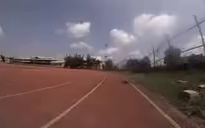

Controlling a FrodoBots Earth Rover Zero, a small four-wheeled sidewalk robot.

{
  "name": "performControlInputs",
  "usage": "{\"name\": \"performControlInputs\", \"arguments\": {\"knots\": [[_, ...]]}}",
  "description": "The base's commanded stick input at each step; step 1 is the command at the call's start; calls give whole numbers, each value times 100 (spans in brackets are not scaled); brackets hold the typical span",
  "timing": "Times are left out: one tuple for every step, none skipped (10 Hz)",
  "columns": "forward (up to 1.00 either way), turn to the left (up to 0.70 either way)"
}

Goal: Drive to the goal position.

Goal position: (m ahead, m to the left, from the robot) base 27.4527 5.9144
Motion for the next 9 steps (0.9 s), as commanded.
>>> {"name": "performControlInputs", "arguments": {"knots": [[70, 0], [70, -35], [70, -35], [70, -35], [70, -35], [70, -35], [70, 0], [70, 0], [70, 0]]}}
